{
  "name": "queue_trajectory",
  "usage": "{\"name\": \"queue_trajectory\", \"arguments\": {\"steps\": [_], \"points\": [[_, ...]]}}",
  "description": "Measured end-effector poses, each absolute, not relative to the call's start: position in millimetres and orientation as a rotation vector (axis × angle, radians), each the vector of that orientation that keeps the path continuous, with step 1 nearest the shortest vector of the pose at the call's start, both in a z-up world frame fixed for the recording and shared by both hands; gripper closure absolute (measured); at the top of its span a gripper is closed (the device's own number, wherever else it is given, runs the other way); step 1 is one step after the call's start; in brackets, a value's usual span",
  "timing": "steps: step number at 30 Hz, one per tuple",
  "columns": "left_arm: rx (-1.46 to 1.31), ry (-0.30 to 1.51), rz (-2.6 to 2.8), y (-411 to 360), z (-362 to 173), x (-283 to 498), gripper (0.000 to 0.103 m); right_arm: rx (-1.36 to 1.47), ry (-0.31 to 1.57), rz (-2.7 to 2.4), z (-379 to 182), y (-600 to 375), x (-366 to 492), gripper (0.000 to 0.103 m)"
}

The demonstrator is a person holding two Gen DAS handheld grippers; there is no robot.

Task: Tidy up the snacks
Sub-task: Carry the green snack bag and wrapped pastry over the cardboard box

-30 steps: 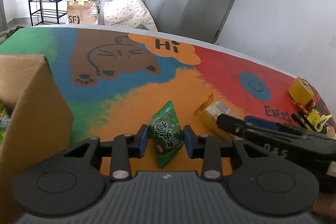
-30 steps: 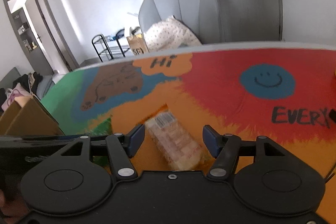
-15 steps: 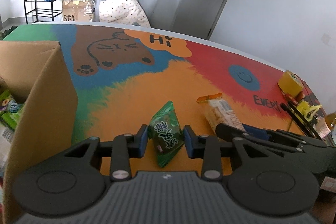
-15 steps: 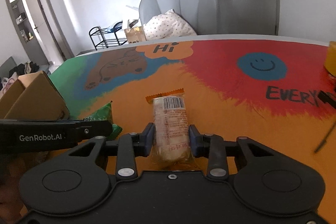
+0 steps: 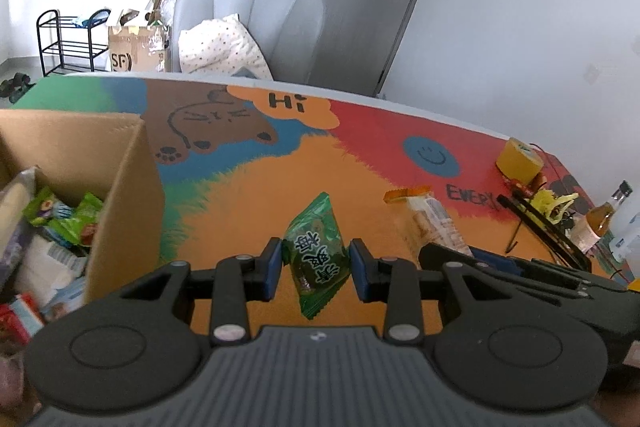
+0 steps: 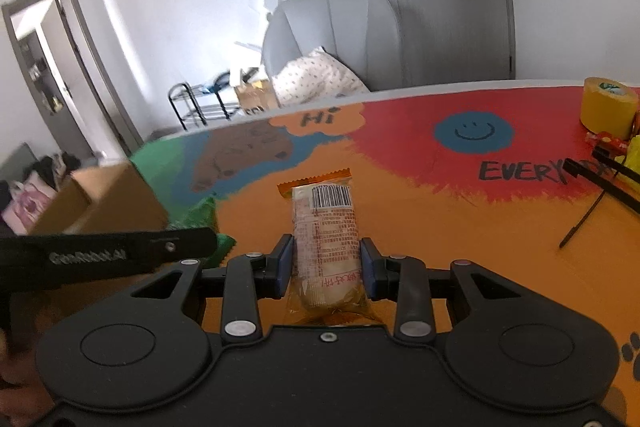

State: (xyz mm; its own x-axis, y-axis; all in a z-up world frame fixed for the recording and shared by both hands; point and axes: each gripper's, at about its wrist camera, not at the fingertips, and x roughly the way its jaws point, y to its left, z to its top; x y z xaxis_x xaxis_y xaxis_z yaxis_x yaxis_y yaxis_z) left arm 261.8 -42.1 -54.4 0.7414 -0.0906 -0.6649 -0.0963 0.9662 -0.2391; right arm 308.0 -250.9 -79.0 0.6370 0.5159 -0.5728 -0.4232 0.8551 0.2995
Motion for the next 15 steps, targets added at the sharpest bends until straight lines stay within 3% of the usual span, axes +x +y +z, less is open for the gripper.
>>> {"name": "queue_trajectory", "arguments": {"steps": [15], "points": [[-0.256, 0.67, -0.003, -35, -27, 223, 0.068, 0.121, 0.619, 0.561, -42, -243, 269, 0.07]]}}
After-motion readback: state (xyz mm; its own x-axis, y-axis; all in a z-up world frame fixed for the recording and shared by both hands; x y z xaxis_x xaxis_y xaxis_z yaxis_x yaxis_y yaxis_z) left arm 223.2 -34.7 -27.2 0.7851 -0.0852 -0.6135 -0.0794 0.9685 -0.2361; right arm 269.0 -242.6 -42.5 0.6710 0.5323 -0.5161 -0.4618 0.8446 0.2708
